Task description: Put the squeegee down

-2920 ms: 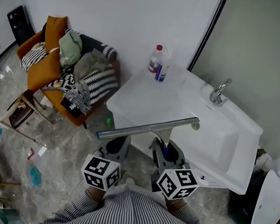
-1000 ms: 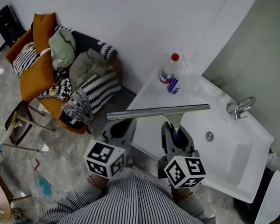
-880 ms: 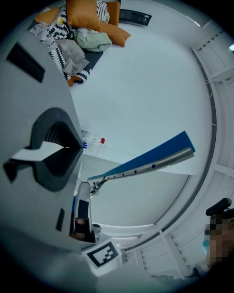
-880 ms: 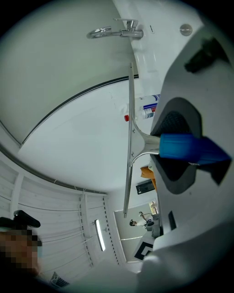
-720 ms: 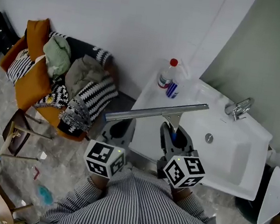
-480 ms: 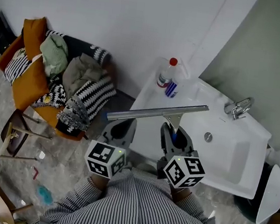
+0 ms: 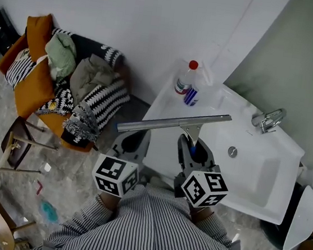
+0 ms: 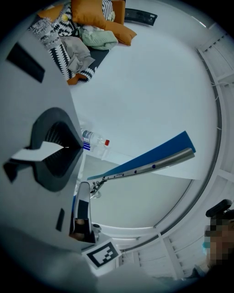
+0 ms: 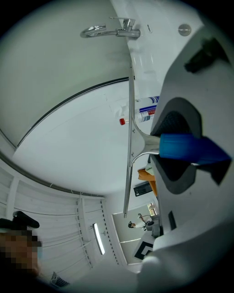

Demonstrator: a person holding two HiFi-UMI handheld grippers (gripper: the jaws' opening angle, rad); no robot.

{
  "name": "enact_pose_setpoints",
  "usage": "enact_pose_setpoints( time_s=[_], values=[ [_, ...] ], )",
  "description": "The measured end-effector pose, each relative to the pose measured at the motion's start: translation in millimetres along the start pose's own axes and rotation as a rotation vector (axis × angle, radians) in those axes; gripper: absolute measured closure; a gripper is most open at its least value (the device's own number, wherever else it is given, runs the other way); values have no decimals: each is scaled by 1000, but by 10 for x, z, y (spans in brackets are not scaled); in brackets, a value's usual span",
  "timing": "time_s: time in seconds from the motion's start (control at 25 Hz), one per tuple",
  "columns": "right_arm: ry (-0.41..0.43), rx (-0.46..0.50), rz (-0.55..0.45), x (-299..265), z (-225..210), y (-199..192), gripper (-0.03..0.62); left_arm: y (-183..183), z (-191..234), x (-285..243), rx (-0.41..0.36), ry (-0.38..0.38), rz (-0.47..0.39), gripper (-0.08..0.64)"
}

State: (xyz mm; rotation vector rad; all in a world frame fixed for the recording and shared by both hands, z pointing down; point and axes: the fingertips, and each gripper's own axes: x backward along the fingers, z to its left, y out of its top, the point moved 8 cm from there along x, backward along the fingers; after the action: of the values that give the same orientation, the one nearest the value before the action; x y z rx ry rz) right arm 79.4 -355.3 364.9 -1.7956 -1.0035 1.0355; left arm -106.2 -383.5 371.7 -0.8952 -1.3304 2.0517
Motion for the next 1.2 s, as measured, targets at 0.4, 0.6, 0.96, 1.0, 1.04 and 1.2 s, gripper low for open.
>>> enact_pose_setpoints(
  time_s=[0.4,0.6,0.96,1.0,1.04,1.2],
  values=[
    [23,-6,30,46,-131,35,489,-7,-173,-60,0,12,26,548],
    [25,-10,57,37,-169,-20,489,-65,-164,-73,21,26,45,548],
    [18,-12,104,-56,-294,-98,489,-202,-142,-154,54,54,87,548],
    [17,-12,112,-73,-318,-112,489,-223,-138,-163,59,58,93,548],
    [15,-11,121,-89,-337,-128,489,-245,-134,-169,63,60,98,548],
    [24,-5,162,-174,-389,-184,488,-312,-94,-176,86,61,105,548]
  ],
)
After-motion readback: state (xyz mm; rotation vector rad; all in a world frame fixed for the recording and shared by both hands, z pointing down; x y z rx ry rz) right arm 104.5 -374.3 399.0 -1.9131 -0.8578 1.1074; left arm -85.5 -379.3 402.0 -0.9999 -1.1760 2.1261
